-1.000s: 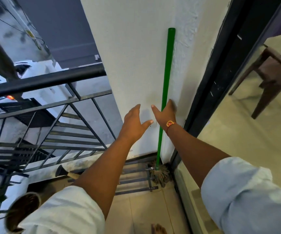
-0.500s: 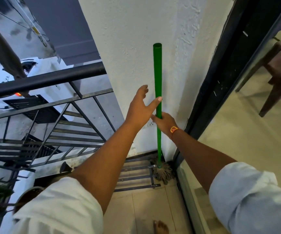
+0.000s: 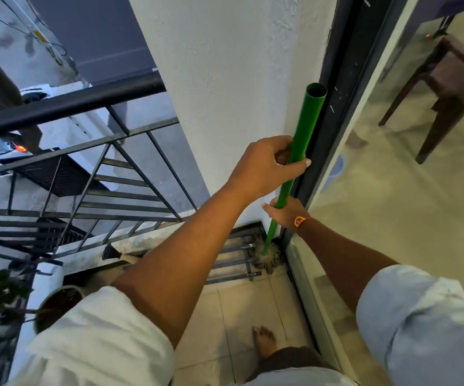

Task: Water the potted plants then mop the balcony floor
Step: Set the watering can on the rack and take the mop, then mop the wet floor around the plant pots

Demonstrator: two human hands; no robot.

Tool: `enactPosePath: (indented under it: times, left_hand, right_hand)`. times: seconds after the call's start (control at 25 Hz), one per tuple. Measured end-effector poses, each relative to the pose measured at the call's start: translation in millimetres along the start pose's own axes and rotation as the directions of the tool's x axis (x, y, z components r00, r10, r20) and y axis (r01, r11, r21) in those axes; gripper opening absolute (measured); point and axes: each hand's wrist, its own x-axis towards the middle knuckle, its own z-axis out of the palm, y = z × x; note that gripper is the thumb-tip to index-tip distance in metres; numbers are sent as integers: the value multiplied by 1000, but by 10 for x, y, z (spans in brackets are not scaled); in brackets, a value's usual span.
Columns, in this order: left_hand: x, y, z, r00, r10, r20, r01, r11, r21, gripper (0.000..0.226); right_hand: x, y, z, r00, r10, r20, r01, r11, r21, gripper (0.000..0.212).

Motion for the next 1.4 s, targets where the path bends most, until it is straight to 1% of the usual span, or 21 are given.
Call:
enactPosePath:
  times: [0.08, 0.28, 0.4, 0.6, 0.72, 0.8, 0.84, 0.92, 1.0, 1.08, 1.16, 1.2, 1.32, 1.4]
  left_hand:
    - [-184, 114, 42, 1000, -2, -7, 2, 1000, 4, 11]
    - [-789, 344, 165, 998, -38, 55, 39, 999, -7, 12]
    - [-1233, 391, 223, 997, -14, 77, 17, 999, -28, 19]
    - [-2016, 430, 254, 997, 34, 63, -31, 998, -45, 24]
    - [-2478, 435, 288, 997, 36, 66, -33, 999, -44, 19]
    - [-2747, 451, 308, 998, -8, 55, 11, 998, -60, 8]
    - [-2871, 463, 314, 998, -36, 47, 40, 997, -70, 8]
    - [-3123, 469, 320, 997, -77, 15, 79, 992, -97, 12]
    - [-3340, 460, 324, 995, -99, -6, 97, 989, -113, 10]
    - [-3541, 475, 356, 989, -138, -43, 133, 984, -117, 13]
    - [-3721, 542, 406, 977, -184, -104, 164, 971, -174, 22]
    - [-3818, 592, 437, 969, -206, -137, 172, 959, -226, 27]
    - [-4150, 681, 517, 914, -305, -268, 186, 902, -389, 42]
    - [-4401, 644, 506, 860, -360, -360, 189, 882, -431, 49]
  right_hand:
    - [-224, 43, -14, 1000, -8, -20, 8, 999, -40, 46]
    - [-872, 142, 77, 998, -6, -58, 3, 998, -63, 40]
    - [-1280, 237, 249, 996, 5, -89, -9, 999, -46, 40]
    - [-2017, 333, 571, 994, 14, -110, -20, 998, -61, 34]
    - [-2473, 419, 779, 995, 13, -96, -21, 996, -85, 32]
    - [-2722, 465, 899, 996, 33, -77, -41, 994, -104, 33]
    - [-2834, 482, 951, 997, 48, -67, -55, 991, -118, 33]
    - [-3043, 527, 1068, 998, 49, -29, -53, 984, -169, 35]
    - [-3196, 594, 1182, 998, 49, 36, -41, 979, -200, 38]
    - [-3282, 680, 1287, 995, 28, 99, -8, 981, -196, 52]
    - [-3333, 728, 1380, 987, 3, 158, 38, 966, -257, 62]
    - [-3376, 720, 1419, 982, -3, 191, 63, 950, -307, 65]
    - [-3573, 641, 1581, 965, -40, 261, 133, 928, -348, 57]
    - [-3703, 581, 1744, 951, -53, 305, 175, 905, -387, 52]
